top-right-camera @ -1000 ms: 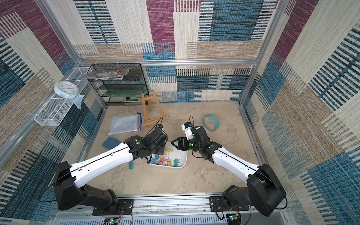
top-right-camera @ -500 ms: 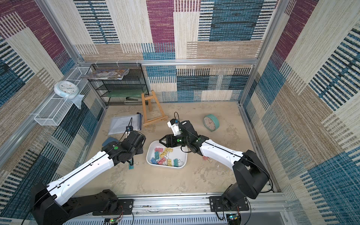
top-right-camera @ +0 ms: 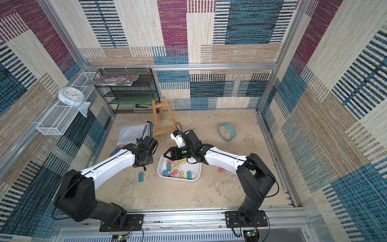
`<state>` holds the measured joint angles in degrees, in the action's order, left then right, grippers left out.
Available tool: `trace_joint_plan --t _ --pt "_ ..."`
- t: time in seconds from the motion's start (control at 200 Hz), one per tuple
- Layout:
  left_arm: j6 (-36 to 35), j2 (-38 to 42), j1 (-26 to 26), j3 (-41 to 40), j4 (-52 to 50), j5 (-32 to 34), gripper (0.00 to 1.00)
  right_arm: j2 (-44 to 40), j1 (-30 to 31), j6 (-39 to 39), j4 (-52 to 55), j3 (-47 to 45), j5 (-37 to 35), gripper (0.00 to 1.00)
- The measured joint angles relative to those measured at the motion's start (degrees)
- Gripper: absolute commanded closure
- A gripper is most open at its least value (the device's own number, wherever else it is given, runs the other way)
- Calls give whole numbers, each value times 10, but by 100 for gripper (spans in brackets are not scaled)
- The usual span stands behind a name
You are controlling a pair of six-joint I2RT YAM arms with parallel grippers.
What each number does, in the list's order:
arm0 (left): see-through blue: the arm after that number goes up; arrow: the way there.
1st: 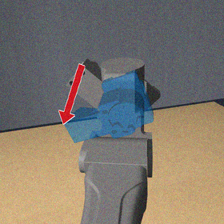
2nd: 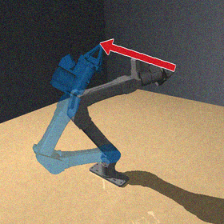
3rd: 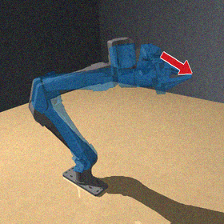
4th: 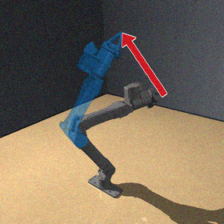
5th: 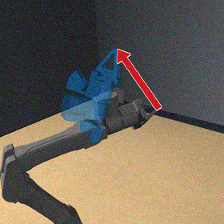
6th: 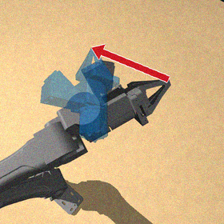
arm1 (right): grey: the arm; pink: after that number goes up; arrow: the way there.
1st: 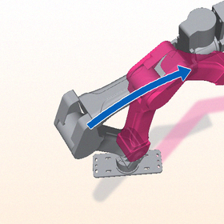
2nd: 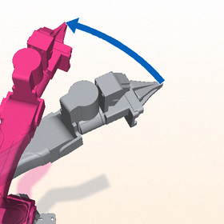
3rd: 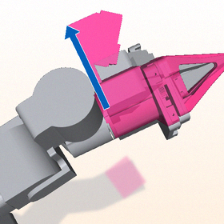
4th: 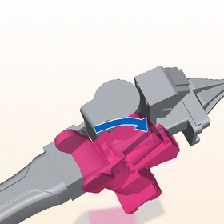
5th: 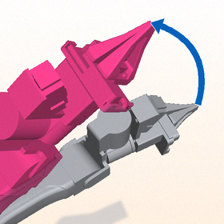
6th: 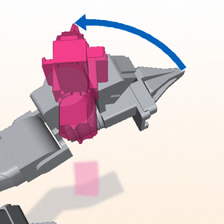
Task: Take out the binder clips from the storage box
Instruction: Place the binder clip at the center of the board.
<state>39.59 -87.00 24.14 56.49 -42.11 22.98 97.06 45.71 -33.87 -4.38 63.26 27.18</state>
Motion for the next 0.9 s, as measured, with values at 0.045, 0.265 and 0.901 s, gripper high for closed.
trace_joint_plan --t 0.045,0.265,0.901 --pt "-1 -16 -2 3 0 -3 100 0 0 -1 1 -4 -2 40" --pt "-8 -58 -1 20 -2 6 100 -5 1 -4 2 -22 -18 40" --pt "-11 -71 -2 37 -48 35 67 -15 0 11 39 -20 -74 40"
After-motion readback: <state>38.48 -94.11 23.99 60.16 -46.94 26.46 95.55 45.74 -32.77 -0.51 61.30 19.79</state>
